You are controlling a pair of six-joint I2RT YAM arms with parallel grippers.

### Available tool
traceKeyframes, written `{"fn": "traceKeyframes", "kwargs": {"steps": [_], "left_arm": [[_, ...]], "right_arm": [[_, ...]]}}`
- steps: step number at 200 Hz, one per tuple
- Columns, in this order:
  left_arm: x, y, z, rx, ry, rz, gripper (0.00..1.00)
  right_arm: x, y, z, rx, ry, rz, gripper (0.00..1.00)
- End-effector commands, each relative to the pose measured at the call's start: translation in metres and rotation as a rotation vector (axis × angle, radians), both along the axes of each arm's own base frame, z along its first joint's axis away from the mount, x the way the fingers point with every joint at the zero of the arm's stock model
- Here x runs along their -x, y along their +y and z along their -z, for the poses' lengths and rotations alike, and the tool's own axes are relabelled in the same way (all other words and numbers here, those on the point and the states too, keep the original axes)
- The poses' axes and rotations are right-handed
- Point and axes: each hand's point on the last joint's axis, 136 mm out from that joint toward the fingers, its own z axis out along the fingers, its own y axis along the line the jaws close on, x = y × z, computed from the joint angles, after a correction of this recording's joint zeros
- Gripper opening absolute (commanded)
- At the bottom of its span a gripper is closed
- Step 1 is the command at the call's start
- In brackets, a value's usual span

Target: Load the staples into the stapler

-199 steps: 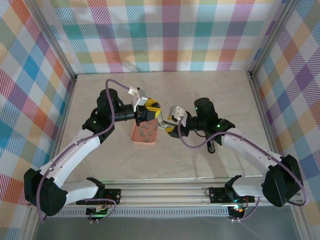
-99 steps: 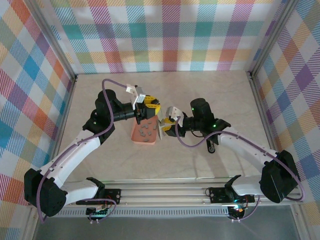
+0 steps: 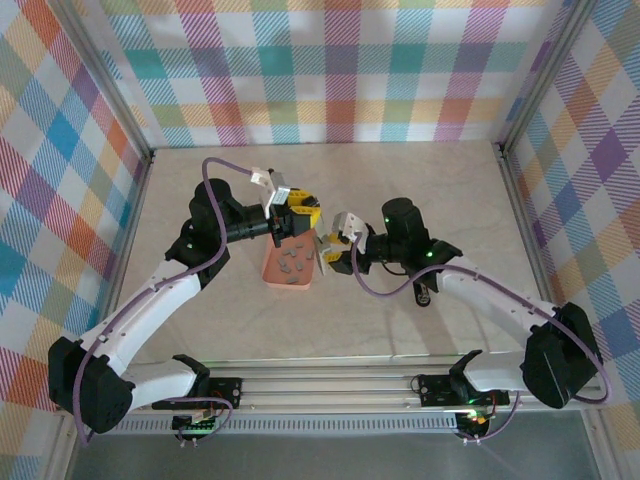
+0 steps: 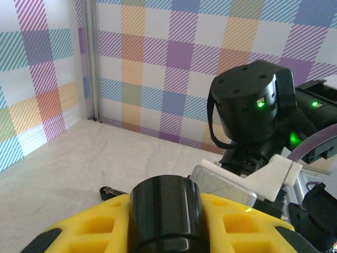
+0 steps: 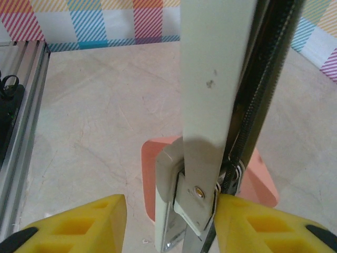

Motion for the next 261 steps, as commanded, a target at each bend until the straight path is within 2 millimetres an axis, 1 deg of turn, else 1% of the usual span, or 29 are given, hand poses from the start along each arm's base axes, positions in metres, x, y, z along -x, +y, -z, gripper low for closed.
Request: {"fn": "traceKeyframes", "kwargs": {"steps": [1, 31, 58, 89, 122, 139, 191, 244, 253, 261], "left_arm": [[0.011, 0.001, -0.034, 0.049, -0.126, 0.033, 0.00], [0.014, -0.002, -0.036, 0.046, -0.135, 0.060, 0.00], [0.018, -0.004, -0.037, 0.046, -0.145, 0.093, 0.00], [0.024, -0.007, -0.038, 0.047, -0.153, 0.138, 0.00], [0.028, -0.008, -0.042, 0.051, -0.162, 0.167, 0.00], [0.028, -0.008, -0.043, 0.053, -0.165, 0.166, 0.00], [0.033, -0.008, -0.047, 0.062, -0.178, 0.189, 0.00], [0.041, -0.009, -0.052, 0.070, -0.196, 0.222, 0.00], [0.043, -0.009, -0.053, 0.070, -0.199, 0.228, 0.00], [0.043, -0.009, -0.054, 0.071, -0.201, 0.230, 0.00]], "right_arm": [[0.004, -0.006, -0.025, -0.031, -0.095, -0.038, 0.52], [0.000, -0.019, -0.035, -0.021, -0.120, -0.062, 0.57], [0.002, -0.025, -0.037, 0.016, -0.121, -0.132, 0.58], [0.005, -0.021, -0.035, 0.063, -0.110, -0.225, 0.58], [0.009, -0.012, -0.039, 0.020, -0.084, -0.300, 0.58], [0.010, -0.008, -0.038, 0.004, -0.059, -0.324, 0.57], [0.008, -0.003, -0.030, -0.004, -0.007, -0.348, 0.54], [0.009, 0.000, -0.028, -0.023, 0.035, -0.379, 0.46], [0.010, 0.001, -0.029, -0.030, 0.041, -0.385, 0.42], [0.011, 0.002, -0.030, -0.036, 0.048, -0.392, 0.42]]}}
